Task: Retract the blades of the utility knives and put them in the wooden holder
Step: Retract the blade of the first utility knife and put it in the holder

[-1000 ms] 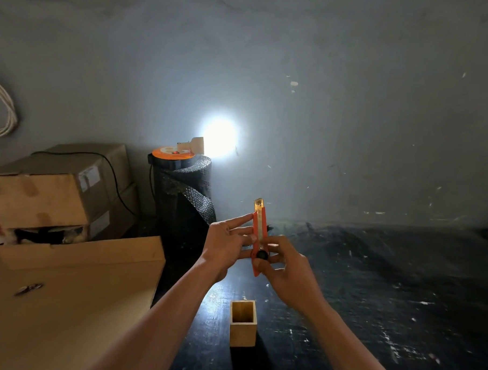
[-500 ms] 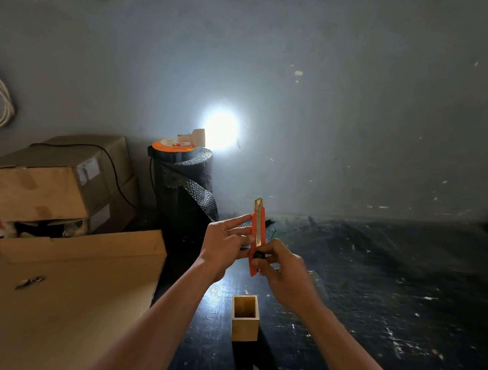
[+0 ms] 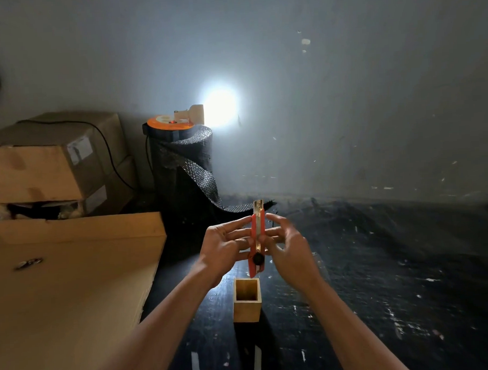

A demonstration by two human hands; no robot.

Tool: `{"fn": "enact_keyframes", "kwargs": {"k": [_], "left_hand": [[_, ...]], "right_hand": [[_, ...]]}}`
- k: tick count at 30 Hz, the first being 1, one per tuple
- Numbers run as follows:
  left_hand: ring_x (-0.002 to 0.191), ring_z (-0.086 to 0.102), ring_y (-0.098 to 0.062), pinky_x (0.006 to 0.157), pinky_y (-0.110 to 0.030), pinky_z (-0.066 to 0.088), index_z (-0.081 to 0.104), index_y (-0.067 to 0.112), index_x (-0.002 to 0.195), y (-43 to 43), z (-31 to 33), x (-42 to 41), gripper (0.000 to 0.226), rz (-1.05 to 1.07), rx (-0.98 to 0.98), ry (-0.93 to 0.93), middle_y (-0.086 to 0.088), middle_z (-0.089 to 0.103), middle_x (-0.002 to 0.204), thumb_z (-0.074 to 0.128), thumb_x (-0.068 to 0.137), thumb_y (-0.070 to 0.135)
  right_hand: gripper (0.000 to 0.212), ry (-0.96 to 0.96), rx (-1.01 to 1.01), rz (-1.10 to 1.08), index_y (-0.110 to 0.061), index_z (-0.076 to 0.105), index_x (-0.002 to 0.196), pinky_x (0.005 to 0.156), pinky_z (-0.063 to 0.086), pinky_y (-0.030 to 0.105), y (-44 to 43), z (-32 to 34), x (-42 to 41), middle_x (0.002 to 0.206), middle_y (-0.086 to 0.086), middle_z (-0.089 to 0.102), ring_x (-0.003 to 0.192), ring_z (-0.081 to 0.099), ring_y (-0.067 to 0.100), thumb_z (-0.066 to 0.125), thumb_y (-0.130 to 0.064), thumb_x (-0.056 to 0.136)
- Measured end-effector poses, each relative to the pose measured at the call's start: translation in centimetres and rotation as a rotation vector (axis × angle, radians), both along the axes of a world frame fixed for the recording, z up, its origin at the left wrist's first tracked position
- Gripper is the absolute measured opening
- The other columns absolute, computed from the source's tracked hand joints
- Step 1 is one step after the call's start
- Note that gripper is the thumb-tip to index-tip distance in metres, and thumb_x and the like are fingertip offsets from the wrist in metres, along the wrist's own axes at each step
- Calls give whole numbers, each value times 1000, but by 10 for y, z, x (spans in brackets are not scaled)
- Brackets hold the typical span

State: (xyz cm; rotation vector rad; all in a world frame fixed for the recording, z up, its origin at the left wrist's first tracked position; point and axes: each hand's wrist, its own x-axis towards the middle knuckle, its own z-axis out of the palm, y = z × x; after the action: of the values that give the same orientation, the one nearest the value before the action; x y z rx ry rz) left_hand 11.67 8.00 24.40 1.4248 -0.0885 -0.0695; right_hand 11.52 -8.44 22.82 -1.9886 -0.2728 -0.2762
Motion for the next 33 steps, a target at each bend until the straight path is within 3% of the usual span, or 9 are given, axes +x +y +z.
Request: {"fn": "enact_keyframes", "kwargs": {"k": [3,8,12,14,17,23,25,30,33], "left_hand": [[83,82,-26,66,-31,65,71,12,122,-3,-16,5,45,-16,-1,5,-8,84,95,62,90,-19],[96,80,-32,84,-45,65,69,6,128,-2,-61,29,42,69,71,89,-16,81,106,71,89,-9],[110,74,-26,93,-43,62,69,10,129,4,-111,46,42,186,389,142,-15,76,122,77,88,5],[121,68,-24,99,-42,59,66,12,135,5,-132,47,54,166,559,146,-10,70,135,83,85,15],[135,57,-27,111,-46,50,54,15,148,3,-160,52,80,95,707,209,-9,59,149,90,77,23],[148,42,-32,119,-51,40,31,17,160,0,-201,62,105,44,757,349,-10,44,162,91,75,22],[147,43,-31,118,-48,41,31,18,160,1,-209,63,104,37,750,359,-10,44,161,91,75,22],[136,57,-27,112,-41,46,39,20,157,0,-222,65,93,25,764,350,-10,56,152,88,78,19],[134,59,-28,112,-43,49,40,22,156,1,-225,66,91,27,768,341,-12,57,150,88,78,17]], "right_hand": [[28,11,54,-3,-33,58,121,71,58,15,1,-3,12,99,-20,67,84,70,3,66,-37,94],[14,63,96,-31,-35,64,101,72,65,39,0,-35,34,86,-6,76,80,75,12,71,-28,91],[22,158,40,-62,-30,64,105,72,63,51,-2,-75,58,84,1,75,77,75,19,74,-22,88],[20,193,6,-79,-30,63,104,69,64,47,-1,-93,68,85,1,74,76,74,17,73,-23,89],[15,239,-82,-99,-23,63,105,60,58,26,2,-115,80,89,0,72,77,71,14,70,-19,92],[12,326,-209,-96,-17,61,103,49,45,9,9,-153,94,92,-1,71,73,66,5,68,-16,93],[10,342,-237,-66,-15,61,102,48,47,10,12,-162,96,88,-2,70,68,64,-1,67,-16,94],[7,380,-318,-84,-20,62,95,63,53,33,15,-180,98,87,2,71,78,66,20,66,-20,90],[6,407,-352,-98,-19,66,93,69,53,35,14,-187,99,91,5,73,84,66,24,65,-18,88]]}}
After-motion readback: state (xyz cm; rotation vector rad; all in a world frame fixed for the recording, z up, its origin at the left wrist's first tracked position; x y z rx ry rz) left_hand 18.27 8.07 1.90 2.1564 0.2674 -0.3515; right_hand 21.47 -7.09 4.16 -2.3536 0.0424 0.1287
